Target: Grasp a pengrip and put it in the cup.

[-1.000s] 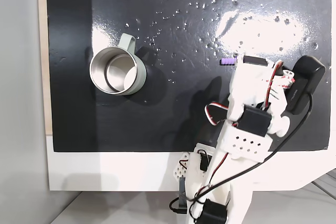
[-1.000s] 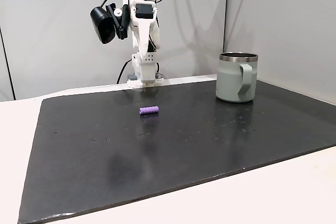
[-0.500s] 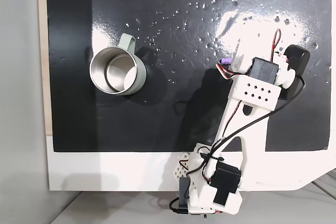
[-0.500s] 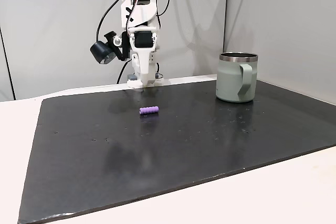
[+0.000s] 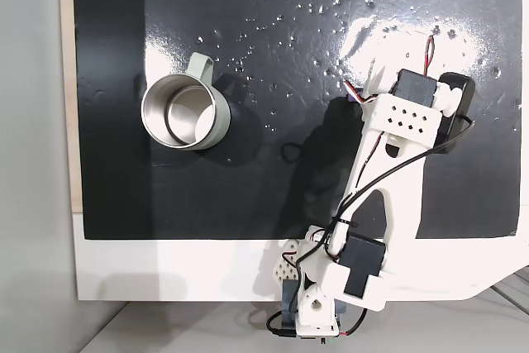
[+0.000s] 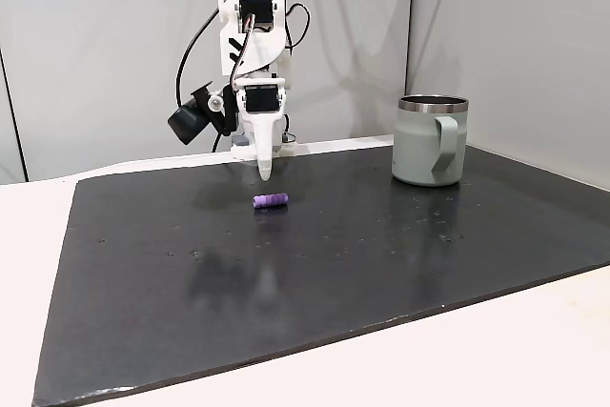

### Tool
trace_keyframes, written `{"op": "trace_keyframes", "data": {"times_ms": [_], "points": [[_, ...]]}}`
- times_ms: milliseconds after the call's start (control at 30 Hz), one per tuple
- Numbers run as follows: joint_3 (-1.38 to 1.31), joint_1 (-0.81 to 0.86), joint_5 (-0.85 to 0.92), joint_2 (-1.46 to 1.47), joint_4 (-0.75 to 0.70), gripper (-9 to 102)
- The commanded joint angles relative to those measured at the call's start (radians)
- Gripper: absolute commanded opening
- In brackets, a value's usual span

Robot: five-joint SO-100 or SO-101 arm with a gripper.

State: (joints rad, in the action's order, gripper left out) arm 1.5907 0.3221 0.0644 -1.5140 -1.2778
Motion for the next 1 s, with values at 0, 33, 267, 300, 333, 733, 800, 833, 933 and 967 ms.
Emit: {"op": "trace_keyframes", "data": {"times_ms": [0,33,267,300,333,733,800,833,933,967], "points": [[-0.08,-0.008,-0.014,0.011,-0.02,22],[-0.086,-0.008,-0.014,0.021,-0.023,22],[-0.109,-0.018,-0.014,0.092,-0.023,21],[-0.112,-0.018,-0.015,0.104,-0.018,21],[-0.115,-0.018,-0.017,0.118,-0.017,21],[-0.127,-0.017,-0.021,0.229,0.002,14],[-0.127,-0.017,-0.021,0.236,0.005,8],[-0.127,-0.017,-0.021,0.239,0.005,5],[-0.127,-0.017,-0.021,0.245,0.005,0],[-0.126,-0.017,-0.021,0.245,0.005,0]]}}
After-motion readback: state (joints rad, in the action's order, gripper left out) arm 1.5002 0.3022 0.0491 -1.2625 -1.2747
